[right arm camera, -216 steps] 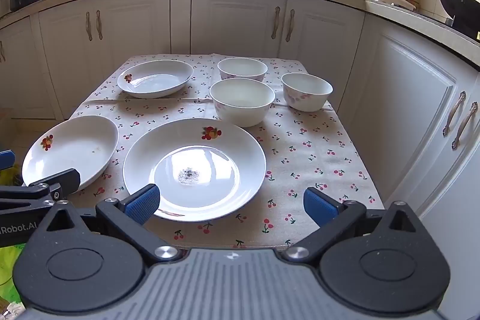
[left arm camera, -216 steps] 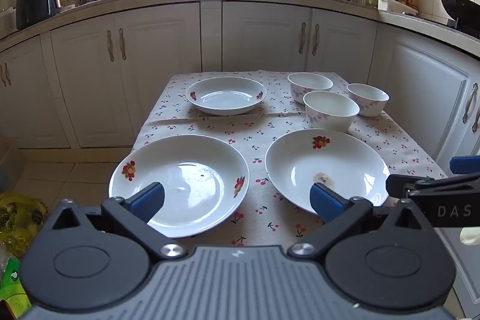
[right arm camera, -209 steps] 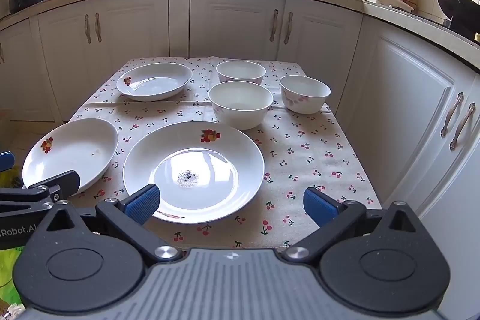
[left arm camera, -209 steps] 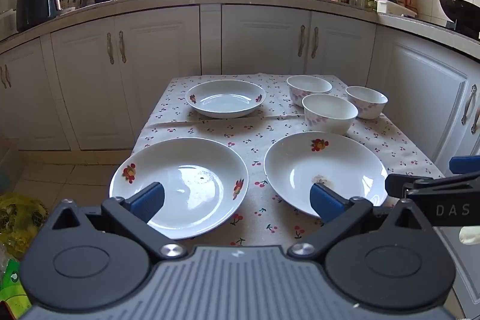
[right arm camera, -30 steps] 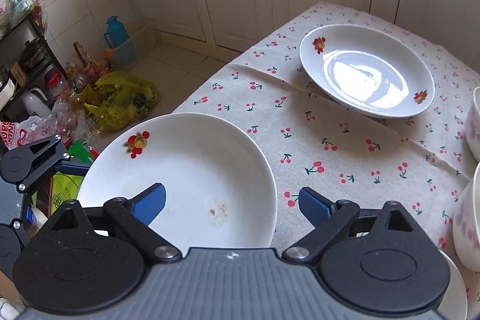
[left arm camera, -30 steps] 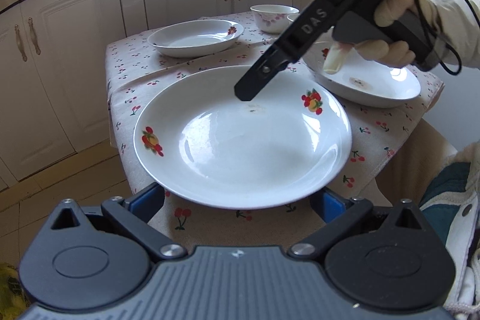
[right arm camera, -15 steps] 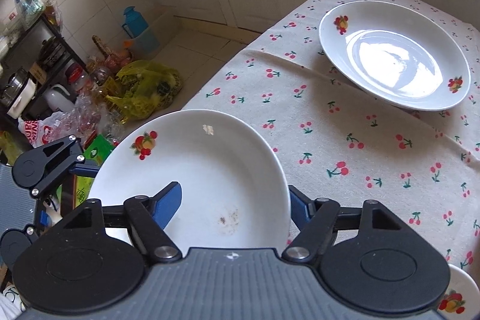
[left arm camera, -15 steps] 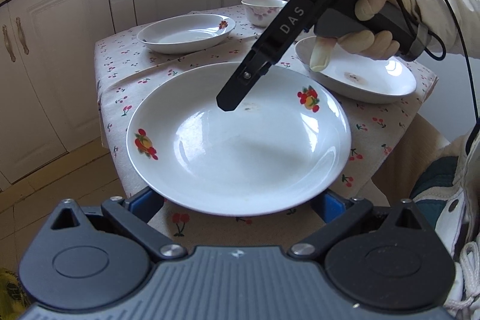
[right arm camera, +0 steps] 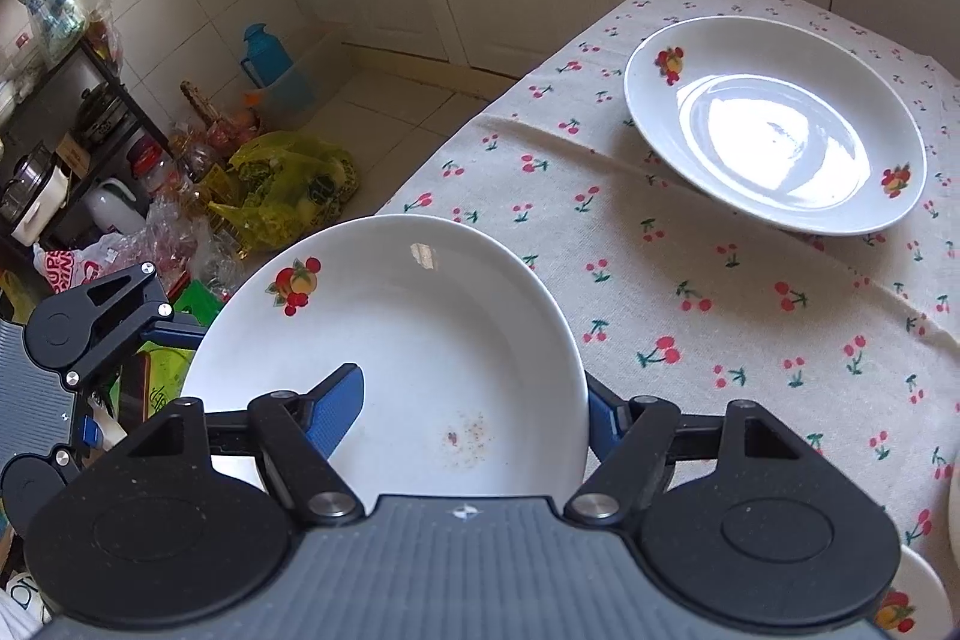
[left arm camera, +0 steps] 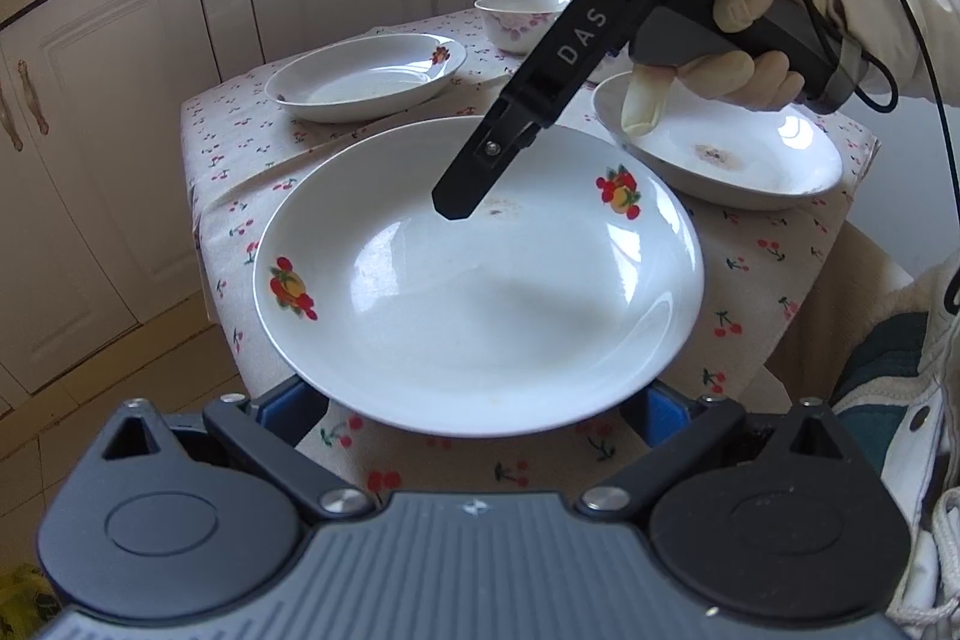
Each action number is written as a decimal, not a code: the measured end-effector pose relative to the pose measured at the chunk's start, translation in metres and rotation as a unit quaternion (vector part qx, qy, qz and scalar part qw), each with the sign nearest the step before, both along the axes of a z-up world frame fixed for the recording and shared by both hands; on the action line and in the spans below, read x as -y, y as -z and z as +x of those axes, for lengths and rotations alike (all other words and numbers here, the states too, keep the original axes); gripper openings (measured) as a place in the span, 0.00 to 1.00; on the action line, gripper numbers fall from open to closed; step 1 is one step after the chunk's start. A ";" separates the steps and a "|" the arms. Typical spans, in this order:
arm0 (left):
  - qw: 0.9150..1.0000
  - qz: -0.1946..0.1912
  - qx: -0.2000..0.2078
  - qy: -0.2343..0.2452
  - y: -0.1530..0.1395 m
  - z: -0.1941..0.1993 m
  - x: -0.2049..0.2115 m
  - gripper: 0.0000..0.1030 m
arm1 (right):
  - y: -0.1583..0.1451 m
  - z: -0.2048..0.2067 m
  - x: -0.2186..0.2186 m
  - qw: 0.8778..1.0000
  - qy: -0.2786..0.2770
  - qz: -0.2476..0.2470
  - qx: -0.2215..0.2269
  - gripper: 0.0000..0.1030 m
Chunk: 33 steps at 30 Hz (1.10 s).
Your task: Organize plates and bowls
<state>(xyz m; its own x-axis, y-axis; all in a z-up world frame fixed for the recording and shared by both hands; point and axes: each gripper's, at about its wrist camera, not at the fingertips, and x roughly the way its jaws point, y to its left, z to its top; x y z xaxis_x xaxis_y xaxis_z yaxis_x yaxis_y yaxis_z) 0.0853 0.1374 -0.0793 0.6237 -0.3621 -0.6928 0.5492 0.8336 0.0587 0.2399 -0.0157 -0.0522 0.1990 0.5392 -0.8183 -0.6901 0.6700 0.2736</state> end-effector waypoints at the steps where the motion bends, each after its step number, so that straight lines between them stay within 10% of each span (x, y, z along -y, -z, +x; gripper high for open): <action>1: 1.000 0.000 0.003 0.003 -0.001 0.003 0.001 0.99 | -0.001 0.002 0.002 1.000 0.006 0.001 0.002 0.77; 33: 0.999 -0.006 0.016 0.042 0.005 0.055 0.008 0.99 | 0.006 0.043 0.018 0.997 0.076 -0.014 0.013 0.78</action>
<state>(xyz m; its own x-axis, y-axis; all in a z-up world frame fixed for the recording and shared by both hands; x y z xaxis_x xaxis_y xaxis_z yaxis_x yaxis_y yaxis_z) 0.1403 0.1291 -0.0840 0.6129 -0.4216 -0.6683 0.6145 0.7860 0.0678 0.2826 -0.0339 -0.0584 0.2980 0.4786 -0.8259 -0.5873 0.7740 0.2367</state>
